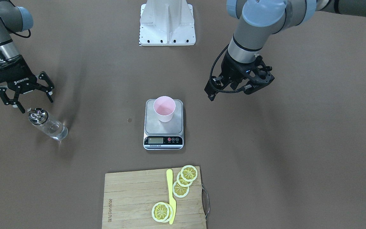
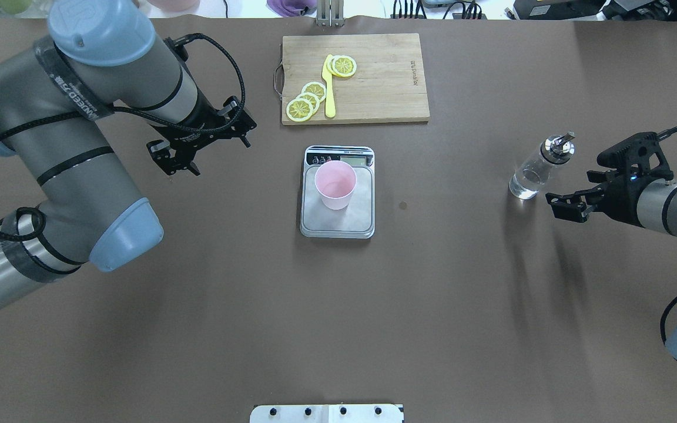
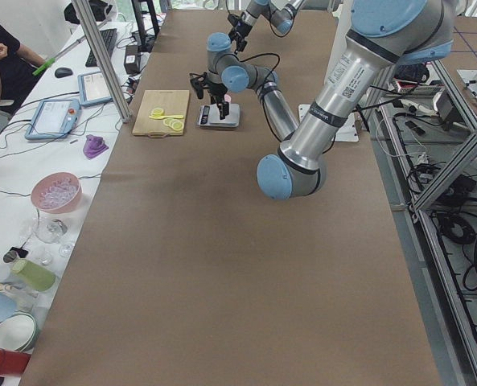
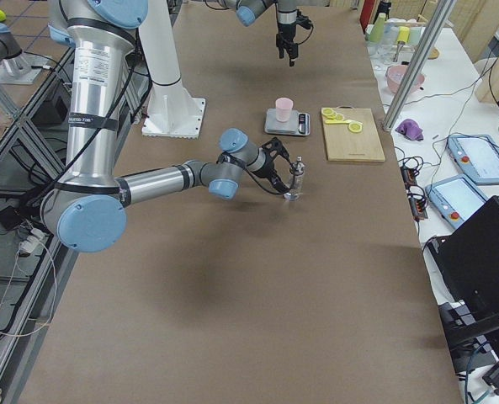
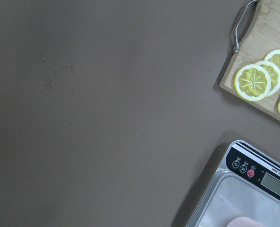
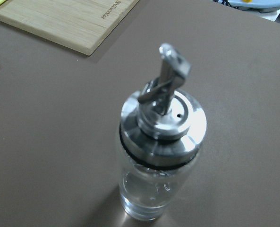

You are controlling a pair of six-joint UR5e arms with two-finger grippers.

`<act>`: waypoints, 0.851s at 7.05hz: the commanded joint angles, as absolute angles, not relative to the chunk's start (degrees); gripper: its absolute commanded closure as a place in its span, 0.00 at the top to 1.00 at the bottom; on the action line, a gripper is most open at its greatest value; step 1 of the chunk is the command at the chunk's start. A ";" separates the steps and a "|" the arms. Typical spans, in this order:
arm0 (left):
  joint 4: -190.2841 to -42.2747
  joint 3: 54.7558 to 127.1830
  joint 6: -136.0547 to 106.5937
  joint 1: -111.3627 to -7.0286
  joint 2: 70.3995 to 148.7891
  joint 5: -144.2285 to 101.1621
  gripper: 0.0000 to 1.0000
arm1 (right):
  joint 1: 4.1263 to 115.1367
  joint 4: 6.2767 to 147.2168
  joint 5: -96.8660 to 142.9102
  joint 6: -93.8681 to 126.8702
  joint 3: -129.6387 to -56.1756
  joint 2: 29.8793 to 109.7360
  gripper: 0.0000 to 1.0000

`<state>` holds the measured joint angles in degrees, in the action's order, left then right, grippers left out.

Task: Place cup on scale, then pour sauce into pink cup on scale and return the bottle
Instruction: 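Reach the right gripper toward the glass sauce bottle while the left arm holds still, then close the right gripper around the sauce bottle's neck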

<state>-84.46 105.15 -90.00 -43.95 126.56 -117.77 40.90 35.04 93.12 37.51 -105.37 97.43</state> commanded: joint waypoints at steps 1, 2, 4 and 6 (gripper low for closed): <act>-84.46 104.94 -90.00 -43.95 126.56 -117.77 0.99 | 40.08 27.05 90.89 37.71 -99.10 95.29 1.00; -84.46 104.68 -90.00 -43.95 126.65 -117.77 0.99 | 40.08 22.20 89.83 37.71 -94.79 93.53 1.00; -84.46 104.50 -89.91 -43.95 126.56 -117.77 0.99 | 39.99 20.04 87.29 39.62 -93.60 91.95 1.00; -84.46 104.15 -89.91 -43.95 126.56 -117.77 0.99 | 39.46 19.95 86.14 41.22 -92.64 91.06 1.00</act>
